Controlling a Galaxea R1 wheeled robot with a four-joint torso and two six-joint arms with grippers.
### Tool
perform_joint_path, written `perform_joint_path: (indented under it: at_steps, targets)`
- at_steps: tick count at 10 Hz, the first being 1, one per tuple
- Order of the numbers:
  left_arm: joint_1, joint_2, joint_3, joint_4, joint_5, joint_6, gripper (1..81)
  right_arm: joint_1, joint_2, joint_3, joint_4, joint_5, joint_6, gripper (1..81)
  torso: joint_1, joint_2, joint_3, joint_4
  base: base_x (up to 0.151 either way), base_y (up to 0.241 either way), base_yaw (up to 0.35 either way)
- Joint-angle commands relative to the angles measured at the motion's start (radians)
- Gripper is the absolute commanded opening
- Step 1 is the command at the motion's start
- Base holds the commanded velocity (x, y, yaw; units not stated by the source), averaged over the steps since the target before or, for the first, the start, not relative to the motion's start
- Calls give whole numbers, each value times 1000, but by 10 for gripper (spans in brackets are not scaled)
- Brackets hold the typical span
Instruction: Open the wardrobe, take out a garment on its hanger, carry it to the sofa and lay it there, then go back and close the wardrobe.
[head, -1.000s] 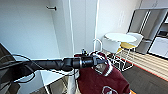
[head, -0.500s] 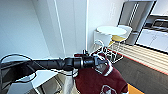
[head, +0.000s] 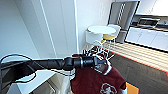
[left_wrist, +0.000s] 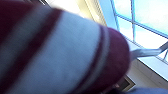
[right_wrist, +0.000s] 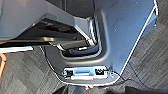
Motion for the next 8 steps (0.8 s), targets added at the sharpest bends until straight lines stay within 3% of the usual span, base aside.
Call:
perform_joint_path:
  at_steps: [1,6,8]
  targets:
    - [-182,-7,34,16,-87,9,10,-2,1,8,-9,-54,-1,811,0,0,0,0,0,0,-268]
    - [-179,1,35,26,-84,11,10,-2,1,6,-3,-46,-1,811,0,0,0,0,0,0,-271]
    - [-176,13,-9,26,-50,9,10,1,1,9,-5,-46,-1,811,0,0,0,0,0,0,-277]
